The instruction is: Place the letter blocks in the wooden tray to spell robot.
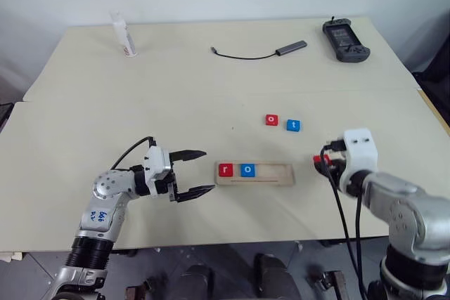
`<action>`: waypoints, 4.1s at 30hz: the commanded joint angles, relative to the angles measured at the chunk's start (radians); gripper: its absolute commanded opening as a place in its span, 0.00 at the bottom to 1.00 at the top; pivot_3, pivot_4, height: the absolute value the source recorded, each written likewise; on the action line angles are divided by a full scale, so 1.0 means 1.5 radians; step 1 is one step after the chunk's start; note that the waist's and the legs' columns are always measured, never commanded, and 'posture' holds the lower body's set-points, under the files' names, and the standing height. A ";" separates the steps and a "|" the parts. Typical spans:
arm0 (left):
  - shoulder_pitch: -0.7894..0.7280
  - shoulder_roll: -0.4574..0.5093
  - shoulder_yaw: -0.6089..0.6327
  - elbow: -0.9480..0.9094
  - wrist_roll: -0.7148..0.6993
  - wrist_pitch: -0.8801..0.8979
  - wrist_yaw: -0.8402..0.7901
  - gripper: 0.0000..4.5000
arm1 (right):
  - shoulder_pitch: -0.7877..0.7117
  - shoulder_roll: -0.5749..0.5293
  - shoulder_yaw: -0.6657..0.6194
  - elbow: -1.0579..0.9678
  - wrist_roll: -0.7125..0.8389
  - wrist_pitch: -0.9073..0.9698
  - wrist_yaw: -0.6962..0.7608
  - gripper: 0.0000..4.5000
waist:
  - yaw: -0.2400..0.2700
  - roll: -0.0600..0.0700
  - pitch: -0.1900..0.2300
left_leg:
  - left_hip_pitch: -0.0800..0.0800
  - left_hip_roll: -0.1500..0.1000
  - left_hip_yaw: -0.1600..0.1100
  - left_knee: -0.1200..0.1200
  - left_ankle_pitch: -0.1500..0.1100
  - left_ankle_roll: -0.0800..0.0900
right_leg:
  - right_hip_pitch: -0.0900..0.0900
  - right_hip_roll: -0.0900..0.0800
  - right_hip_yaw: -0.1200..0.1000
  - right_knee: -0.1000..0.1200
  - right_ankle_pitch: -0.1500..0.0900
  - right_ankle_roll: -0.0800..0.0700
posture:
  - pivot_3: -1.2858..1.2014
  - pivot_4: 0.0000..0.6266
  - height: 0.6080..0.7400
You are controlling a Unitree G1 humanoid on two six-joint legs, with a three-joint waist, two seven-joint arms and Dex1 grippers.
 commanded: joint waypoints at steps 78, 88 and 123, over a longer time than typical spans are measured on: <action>0.089 0.039 0.026 -0.138 -0.009 0.027 0.046 1.00 | -0.262 -0.256 0.401 0.488 -0.101 -0.734 0.738 0.70 | 0.015 -0.001 0.001 | 0.002 0.001 0.004 0.001 -0.001 0.002 | 0.003 0.000 -0.002 -0.008 0.002 0.002 | 0.52 0.24 1.00; 0.081 0.040 0.024 -0.129 -0.009 0.028 0.043 1.00 | -0.199 -0.313 0.318 0.405 -0.042 -0.679 0.723 0.77 | 0.017 -0.001 0.001 | 0.002 0.001 0.003 0.000 -0.001 0.002 | 0.003 0.000 -0.002 -0.008 0.002 0.002 | 0.52 0.24 1.00; 0.075 0.046 0.023 -0.124 -0.011 0.028 0.046 1.00 | -0.139 -0.304 0.252 0.352 -0.015 -0.676 0.644 0.04 | 0.019 -0.001 0.001 | 0.002 0.001 0.003 0.000 -0.001 0.002 | 0.003 0.000 -0.002 -0.008 0.002 0.002 | 0.52 0.24 1.00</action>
